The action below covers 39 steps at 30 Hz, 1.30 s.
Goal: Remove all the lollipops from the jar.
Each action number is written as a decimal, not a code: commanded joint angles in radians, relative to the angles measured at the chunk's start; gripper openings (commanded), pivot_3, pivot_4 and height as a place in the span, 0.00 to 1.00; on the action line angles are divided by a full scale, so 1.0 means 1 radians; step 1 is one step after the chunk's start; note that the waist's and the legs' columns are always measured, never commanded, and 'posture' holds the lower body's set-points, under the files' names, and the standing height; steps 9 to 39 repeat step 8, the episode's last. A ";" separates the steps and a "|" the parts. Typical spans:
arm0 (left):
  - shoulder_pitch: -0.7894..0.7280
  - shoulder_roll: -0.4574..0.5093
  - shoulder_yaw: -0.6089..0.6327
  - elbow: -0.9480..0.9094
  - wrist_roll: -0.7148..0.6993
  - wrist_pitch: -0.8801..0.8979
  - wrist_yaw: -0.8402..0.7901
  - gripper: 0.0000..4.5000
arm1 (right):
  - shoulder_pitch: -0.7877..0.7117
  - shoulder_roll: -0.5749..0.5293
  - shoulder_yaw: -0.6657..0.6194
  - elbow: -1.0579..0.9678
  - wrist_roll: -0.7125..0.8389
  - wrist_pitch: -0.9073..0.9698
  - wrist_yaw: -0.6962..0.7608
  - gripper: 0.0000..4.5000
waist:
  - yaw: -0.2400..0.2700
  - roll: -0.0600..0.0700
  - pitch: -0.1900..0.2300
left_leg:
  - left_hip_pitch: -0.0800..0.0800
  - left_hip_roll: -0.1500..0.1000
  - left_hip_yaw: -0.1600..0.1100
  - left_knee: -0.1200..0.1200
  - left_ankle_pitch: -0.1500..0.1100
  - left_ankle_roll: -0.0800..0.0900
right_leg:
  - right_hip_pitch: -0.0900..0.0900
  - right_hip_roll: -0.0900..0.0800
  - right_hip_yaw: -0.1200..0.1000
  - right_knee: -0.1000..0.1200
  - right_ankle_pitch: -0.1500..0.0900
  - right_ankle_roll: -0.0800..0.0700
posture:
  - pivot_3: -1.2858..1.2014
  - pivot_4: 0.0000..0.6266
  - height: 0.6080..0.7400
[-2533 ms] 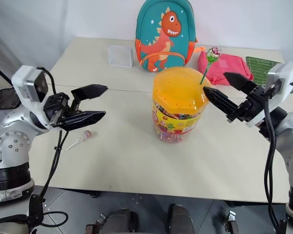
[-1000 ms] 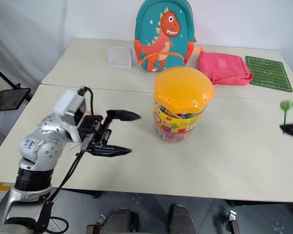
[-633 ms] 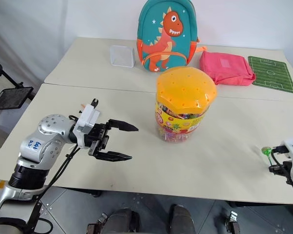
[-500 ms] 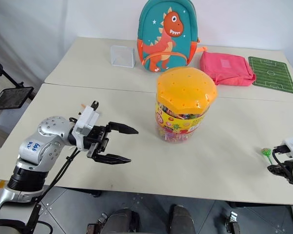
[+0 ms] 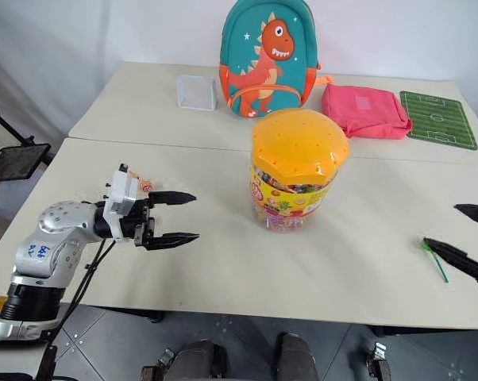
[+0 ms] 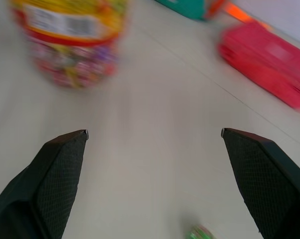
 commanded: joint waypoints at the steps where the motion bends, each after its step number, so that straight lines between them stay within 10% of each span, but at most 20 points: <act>1: 0.039 0.009 0.038 0.039 0.061 -0.110 0.039 1.00 | 0.013 0.046 0.134 -0.132 -0.009 -0.095 0.060 1.00 | 0.000 0.000 0.000 | 0.000 0.000 -0.001 0.000 0.000 0.000 | 0.000 0.000 -0.001 0.001 0.000 0.000 | 0.52 0.24 1.00; 8: 0.220 -0.020 0.054 -0.039 0.122 -0.176 0.148 1.00 | -0.036 0.212 0.356 -0.109 -0.114 -0.210 -0.058 1.00 | 0.012 0.000 0.000 | -0.002 -0.001 -0.002 0.002 -0.001 0.001 | 0.000 -0.002 -0.001 0.001 0.000 0.000 | 0.52 0.24 1.00; 39: 0.220 -0.020 0.054 -0.039 0.122 -0.176 0.148 1.00 | -0.036 0.212 0.356 -0.109 -0.114 -0.210 -0.058 1.00 | 0.012 0.000 0.000 | -0.002 -0.001 -0.002 0.002 -0.001 0.001 | 0.000 -0.002 -0.001 0.001 0.000 0.000 | 0.52 0.24 1.00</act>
